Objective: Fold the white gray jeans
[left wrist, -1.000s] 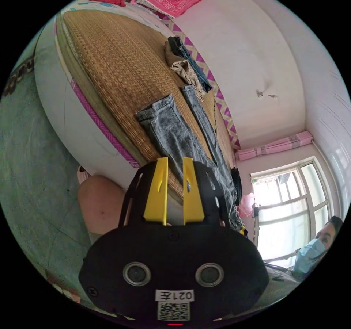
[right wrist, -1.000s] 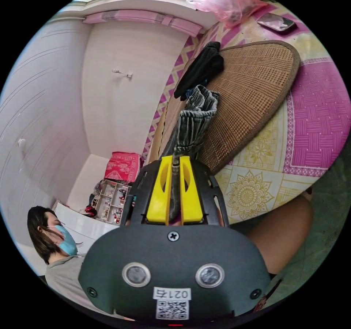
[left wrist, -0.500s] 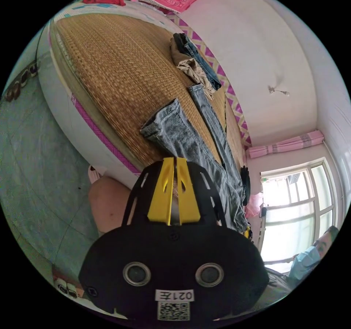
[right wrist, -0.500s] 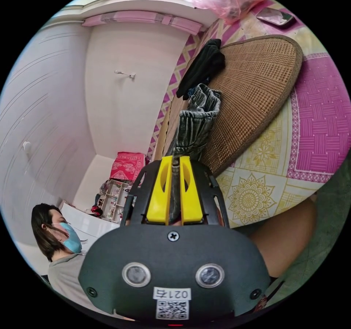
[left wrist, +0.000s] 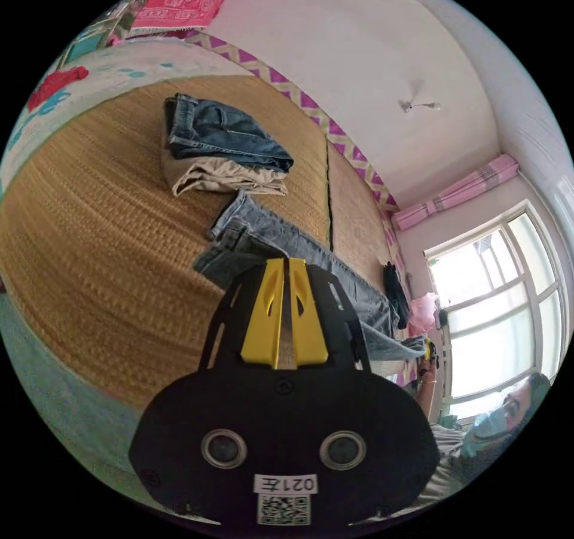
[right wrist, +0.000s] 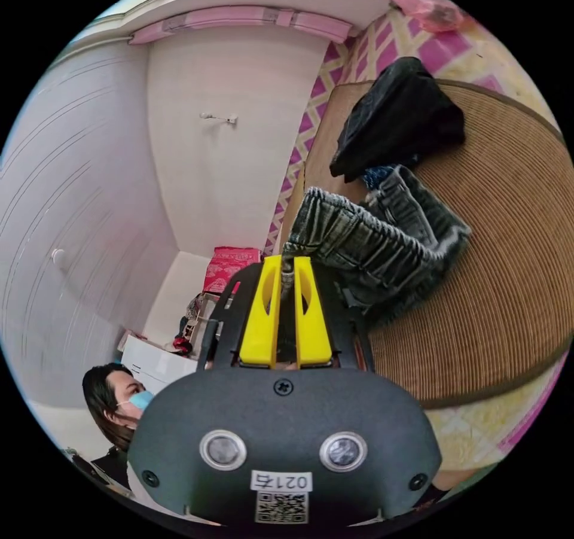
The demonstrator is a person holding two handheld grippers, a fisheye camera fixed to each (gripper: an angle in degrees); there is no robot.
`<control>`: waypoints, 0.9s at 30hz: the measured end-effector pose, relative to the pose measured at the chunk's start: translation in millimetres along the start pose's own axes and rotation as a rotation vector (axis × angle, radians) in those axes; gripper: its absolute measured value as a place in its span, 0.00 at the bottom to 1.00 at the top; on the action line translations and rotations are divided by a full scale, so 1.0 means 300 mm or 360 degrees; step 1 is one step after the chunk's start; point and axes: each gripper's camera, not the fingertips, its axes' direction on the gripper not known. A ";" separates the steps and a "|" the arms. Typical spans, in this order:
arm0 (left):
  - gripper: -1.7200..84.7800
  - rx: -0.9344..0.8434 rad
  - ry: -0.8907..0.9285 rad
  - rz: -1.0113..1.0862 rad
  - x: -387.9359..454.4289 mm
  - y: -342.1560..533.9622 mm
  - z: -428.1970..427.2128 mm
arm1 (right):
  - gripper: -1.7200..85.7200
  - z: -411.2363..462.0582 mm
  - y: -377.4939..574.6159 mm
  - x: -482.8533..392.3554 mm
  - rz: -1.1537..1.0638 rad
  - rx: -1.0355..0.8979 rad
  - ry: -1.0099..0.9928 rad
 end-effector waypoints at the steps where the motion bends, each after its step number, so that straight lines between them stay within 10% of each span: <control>1: 0.01 -0.0017 -0.0039 0.0003 0.019 -0.059 0.041 | 0.05 0.098 -0.090 0.001 -0.0003 -0.0006 0.0026; 8: 0.01 -0.0254 -0.0317 -0.0169 0.032 -0.515 0.603 | 0.06 0.594 -0.425 0.279 0.0265 -0.0072 0.0398; 17: 0.01 -0.0276 -0.0140 -0.0074 -0.041 -0.590 0.693 | 0.05 0.719 -0.364 0.084 0.0052 -0.0138 0.0085; 27: 0.01 -0.0132 -0.0151 0.1105 0.423 -0.138 0.561 | 0.01 1.375 0.542 -0.846 -0.1693 -0.0647 0.1051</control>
